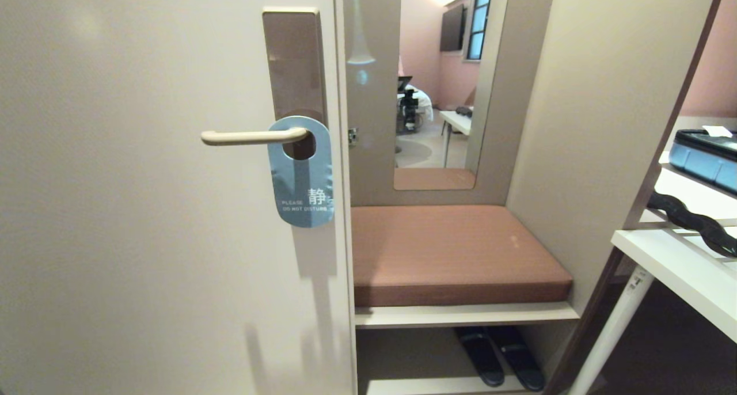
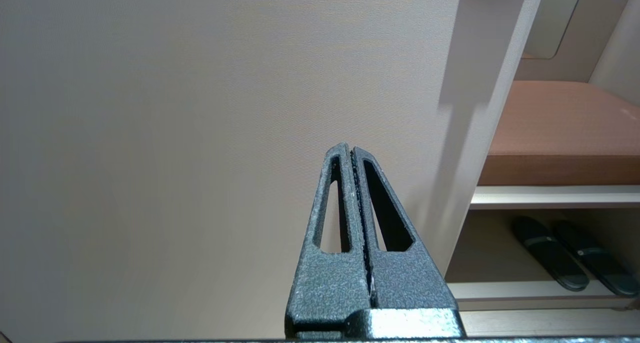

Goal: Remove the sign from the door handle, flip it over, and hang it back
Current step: Take down the sign

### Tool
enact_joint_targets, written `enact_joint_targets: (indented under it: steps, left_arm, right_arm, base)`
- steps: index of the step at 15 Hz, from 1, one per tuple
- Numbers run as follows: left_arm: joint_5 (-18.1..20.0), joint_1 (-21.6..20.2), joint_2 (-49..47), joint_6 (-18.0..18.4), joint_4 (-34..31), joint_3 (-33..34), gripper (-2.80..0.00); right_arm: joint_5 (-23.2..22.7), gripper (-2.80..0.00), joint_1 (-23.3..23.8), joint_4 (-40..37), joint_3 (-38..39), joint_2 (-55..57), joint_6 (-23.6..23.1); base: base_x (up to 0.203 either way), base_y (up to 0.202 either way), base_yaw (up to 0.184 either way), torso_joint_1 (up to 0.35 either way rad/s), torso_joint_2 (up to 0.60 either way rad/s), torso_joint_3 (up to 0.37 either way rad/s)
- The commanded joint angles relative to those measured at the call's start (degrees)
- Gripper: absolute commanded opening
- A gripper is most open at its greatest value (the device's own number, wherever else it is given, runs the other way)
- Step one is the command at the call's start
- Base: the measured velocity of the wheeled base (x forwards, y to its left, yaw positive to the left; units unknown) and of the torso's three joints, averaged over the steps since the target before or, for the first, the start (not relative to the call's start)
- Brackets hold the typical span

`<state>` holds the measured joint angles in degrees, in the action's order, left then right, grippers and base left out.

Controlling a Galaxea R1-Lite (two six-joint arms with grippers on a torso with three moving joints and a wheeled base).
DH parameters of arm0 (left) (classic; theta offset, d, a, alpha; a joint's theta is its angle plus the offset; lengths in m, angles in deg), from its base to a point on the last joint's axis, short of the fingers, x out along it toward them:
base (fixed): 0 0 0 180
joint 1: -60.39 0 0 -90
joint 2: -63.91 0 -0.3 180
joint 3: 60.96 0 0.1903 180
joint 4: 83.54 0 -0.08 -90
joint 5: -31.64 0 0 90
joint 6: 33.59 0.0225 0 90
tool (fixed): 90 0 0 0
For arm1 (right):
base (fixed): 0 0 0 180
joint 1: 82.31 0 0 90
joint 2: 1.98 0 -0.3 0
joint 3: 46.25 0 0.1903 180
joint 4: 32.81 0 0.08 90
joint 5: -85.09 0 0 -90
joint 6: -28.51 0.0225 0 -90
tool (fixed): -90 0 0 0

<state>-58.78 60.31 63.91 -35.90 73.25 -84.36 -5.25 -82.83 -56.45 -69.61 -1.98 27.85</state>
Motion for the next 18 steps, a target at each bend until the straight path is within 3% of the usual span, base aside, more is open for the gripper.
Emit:
enact_joint_targets:
  steps: [1, 18]
  left_arm:
    - [0.0, 0.0, 0.0, -0.1, 0.0, 0.0, -2.8]
    - [0.0, 0.0, 0.0, -0.1, 0.0, -0.1, -2.8]
  right_arm:
    - [0.0, -2.8, 0.0, 0.0, 0.0, 0.0, 0.0]
    - [0.0, -2.8, 0.0, 0.0, 0.0, 0.0, 0.0]
  base:
    - [0.0, 0.0, 0.0, 0.0, 0.0, 0.0]
    - [0.0, 0.0, 0.0, 0.0, 0.0, 0.0]
